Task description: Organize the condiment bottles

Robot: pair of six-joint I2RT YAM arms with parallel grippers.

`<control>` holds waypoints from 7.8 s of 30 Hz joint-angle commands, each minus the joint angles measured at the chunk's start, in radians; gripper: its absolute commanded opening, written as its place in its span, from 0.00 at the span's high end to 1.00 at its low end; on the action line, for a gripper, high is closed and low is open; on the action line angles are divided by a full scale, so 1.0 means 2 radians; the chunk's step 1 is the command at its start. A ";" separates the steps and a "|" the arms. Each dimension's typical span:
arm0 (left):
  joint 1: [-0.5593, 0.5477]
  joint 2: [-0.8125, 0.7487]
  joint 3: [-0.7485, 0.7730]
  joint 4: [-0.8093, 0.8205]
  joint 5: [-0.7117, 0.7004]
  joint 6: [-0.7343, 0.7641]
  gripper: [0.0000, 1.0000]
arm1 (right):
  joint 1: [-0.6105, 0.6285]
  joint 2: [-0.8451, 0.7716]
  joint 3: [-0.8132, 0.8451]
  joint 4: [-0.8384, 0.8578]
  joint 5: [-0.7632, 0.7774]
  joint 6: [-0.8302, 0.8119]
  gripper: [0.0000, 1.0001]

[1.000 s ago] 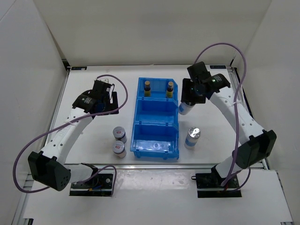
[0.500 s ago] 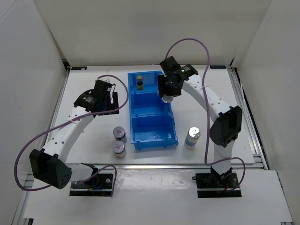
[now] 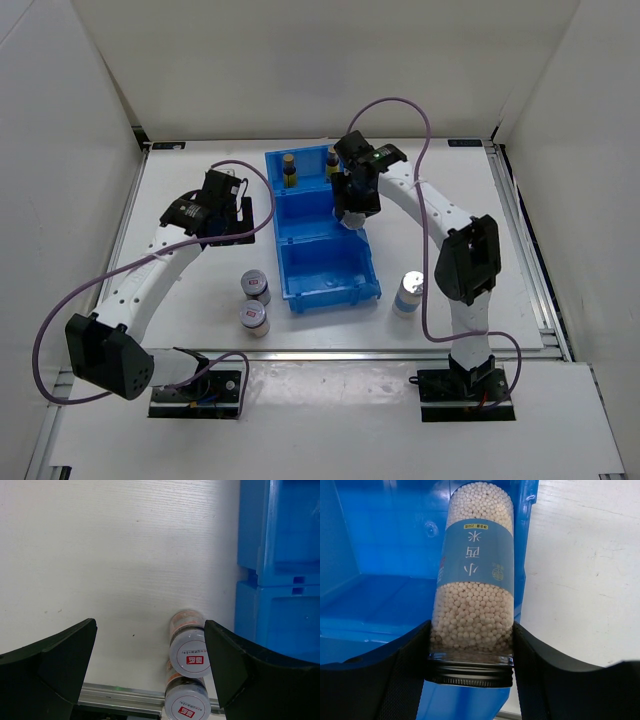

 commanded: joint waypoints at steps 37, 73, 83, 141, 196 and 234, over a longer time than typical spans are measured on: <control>0.003 -0.001 0.008 0.006 -0.003 0.003 0.00 | 0.005 -0.031 0.063 -0.105 -0.051 -0.013 0.90; 0.003 0.003 0.008 0.006 -0.008 0.008 0.00 | -0.029 0.140 0.220 -0.141 -0.047 -0.037 0.41; 0.003 0.003 0.008 0.006 -0.008 0.008 0.00 | -0.029 0.140 0.234 -0.116 -0.025 -0.037 0.21; 0.003 0.003 0.013 0.006 -0.003 0.008 0.00 | 0.024 0.028 0.139 -0.113 0.081 -0.028 0.61; 0.003 0.008 0.013 0.006 -0.003 0.008 0.00 | 0.010 -0.329 -0.301 -0.076 0.074 0.111 0.03; 0.003 0.008 0.008 0.006 0.001 0.008 0.00 | 0.021 -0.329 -0.153 0.010 0.025 0.039 0.89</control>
